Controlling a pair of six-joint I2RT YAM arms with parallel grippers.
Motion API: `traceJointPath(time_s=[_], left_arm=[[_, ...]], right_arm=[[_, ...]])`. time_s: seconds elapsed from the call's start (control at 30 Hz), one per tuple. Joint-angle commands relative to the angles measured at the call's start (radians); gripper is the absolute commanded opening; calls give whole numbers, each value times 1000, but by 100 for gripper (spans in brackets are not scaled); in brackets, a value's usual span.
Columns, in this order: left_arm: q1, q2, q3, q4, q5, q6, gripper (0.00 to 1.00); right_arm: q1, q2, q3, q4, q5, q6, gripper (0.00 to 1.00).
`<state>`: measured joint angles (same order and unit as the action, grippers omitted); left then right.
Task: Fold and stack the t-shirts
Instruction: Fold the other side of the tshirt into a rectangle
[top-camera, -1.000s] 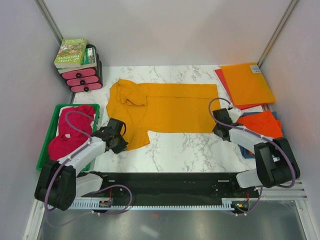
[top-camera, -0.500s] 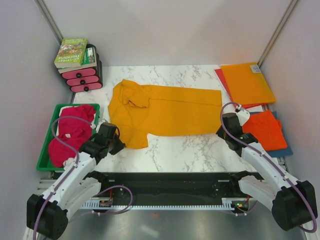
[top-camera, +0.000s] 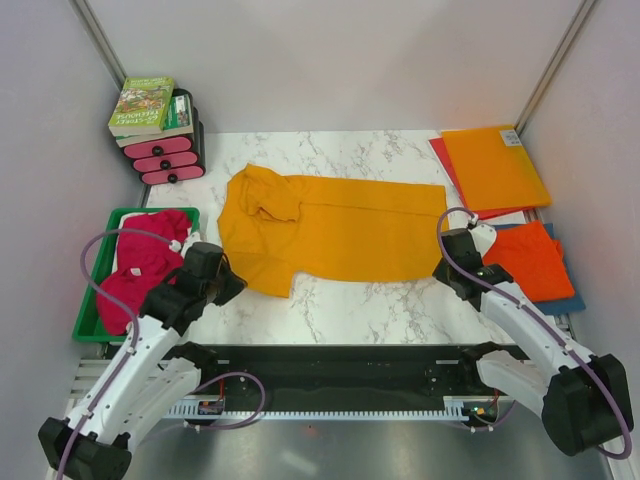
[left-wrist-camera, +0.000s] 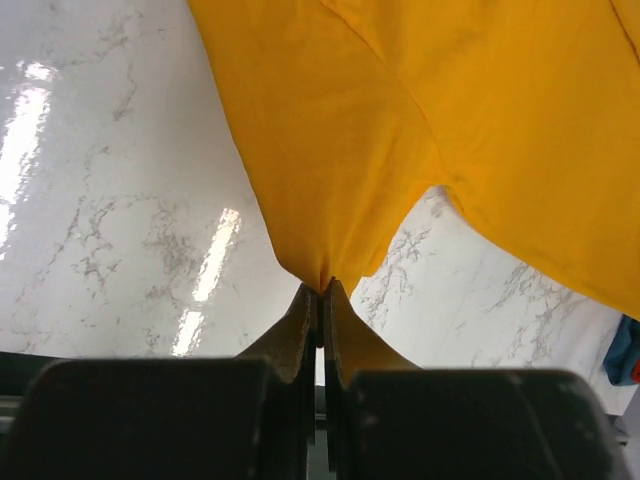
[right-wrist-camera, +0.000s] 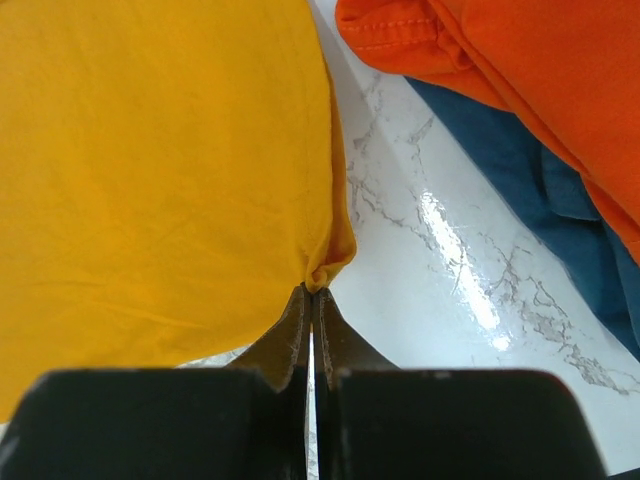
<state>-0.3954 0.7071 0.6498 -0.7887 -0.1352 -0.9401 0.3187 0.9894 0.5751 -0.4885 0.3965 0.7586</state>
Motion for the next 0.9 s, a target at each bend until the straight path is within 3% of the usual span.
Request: traceJointPath(time_s=[0.0, 0.2, 0.33, 0.87], left_arm=[[-5, -57, 50, -113, -104, -54, 2], [-3, -86, 102, -158, -138, -69, 2], [-3, -8, 158, -121, -175, -10, 2], [-2, 578, 442, 46, -375, 188, 2]], right_arm=[[3, 20, 46, 10, 1, -13, 0], [3, 6, 61, 5, 28, -36, 0], [3, 15, 112, 2, 48, -57, 0], [-62, 288, 312, 73, 96, -78, 0]])
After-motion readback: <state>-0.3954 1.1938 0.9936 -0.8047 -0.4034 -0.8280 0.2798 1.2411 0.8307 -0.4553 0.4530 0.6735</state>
